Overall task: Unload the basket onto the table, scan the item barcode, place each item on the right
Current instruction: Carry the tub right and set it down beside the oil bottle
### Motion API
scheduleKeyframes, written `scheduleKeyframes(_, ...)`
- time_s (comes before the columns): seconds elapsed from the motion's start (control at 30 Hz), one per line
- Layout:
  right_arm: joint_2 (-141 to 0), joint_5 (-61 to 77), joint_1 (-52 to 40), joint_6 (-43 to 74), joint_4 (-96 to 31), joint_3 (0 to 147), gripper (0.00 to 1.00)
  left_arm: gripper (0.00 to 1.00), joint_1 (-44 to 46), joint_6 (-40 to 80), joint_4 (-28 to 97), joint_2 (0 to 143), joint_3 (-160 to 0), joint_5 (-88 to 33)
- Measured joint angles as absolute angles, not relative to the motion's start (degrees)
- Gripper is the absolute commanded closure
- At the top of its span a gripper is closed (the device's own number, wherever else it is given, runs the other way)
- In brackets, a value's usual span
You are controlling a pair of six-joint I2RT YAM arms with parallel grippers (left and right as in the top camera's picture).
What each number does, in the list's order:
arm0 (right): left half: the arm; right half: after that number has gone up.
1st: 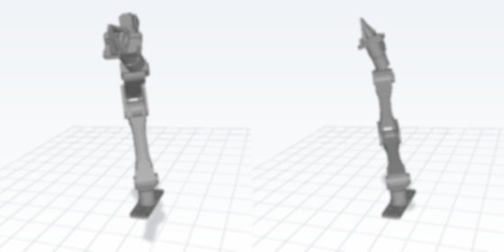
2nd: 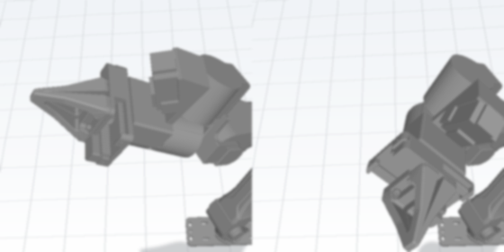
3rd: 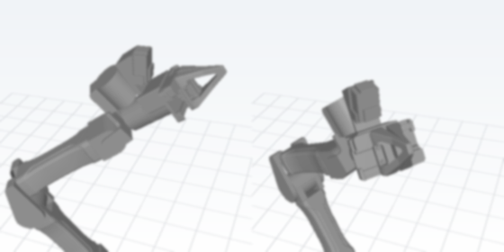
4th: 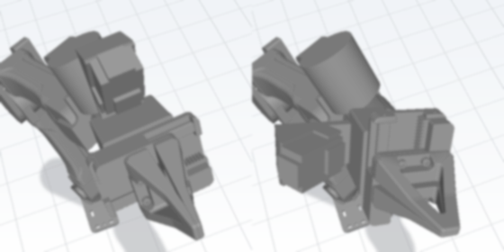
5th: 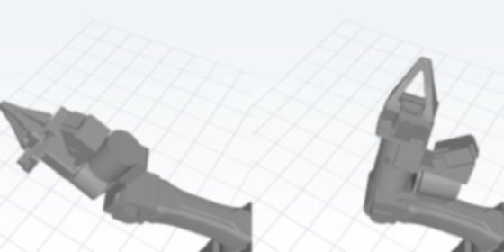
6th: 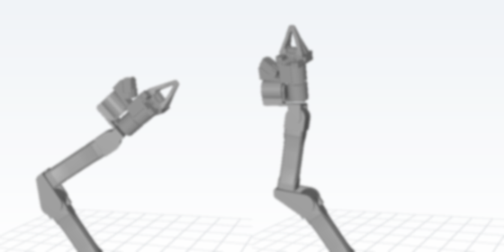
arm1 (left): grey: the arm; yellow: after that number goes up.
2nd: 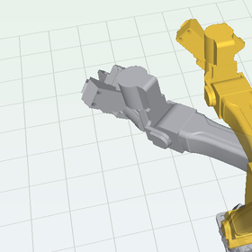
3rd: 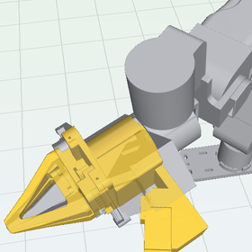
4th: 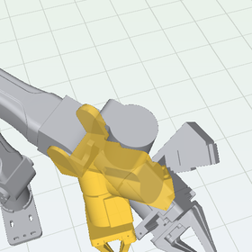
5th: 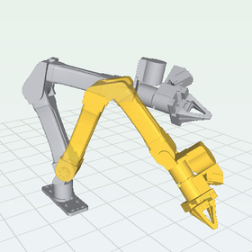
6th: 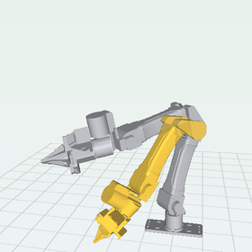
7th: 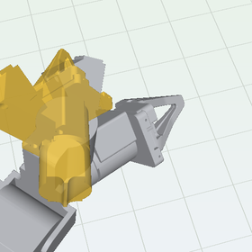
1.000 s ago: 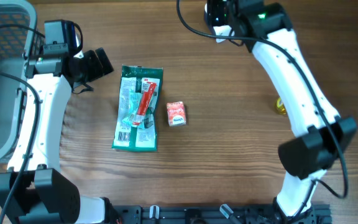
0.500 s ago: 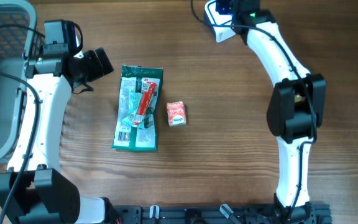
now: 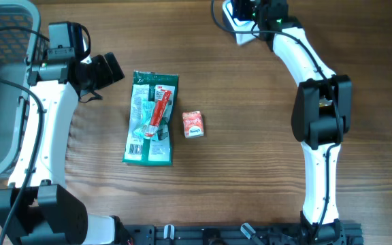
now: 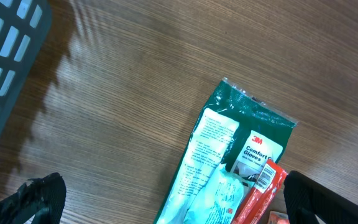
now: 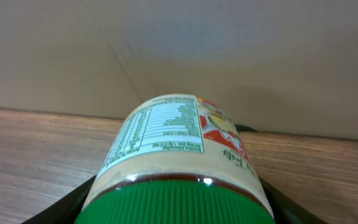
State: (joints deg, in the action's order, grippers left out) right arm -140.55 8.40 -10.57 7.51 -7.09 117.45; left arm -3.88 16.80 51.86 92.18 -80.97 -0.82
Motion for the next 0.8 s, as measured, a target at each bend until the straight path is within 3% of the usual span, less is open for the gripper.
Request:
scheduleKeyframes(0.43,-138.8,11.2,-10.6,2.5,-9.8,117.4,0.96,0.00,-3.9,16.8,51.8,92.2,-81.0,-0.8)
scheduleKeyframes(0.53,-131.7,11.3,-10.6,2.2,-21.3,116.7,0.96,0.00,-3.9,16.8,51.9,92.2,-81.0,-0.8)
scheduleKeyframes(0.8,-109.7,11.7,-10.6,3.6,-66.5,118.1,0.93,0.00,-3.9,16.8,51.9,92.2,-81.0,-0.8)
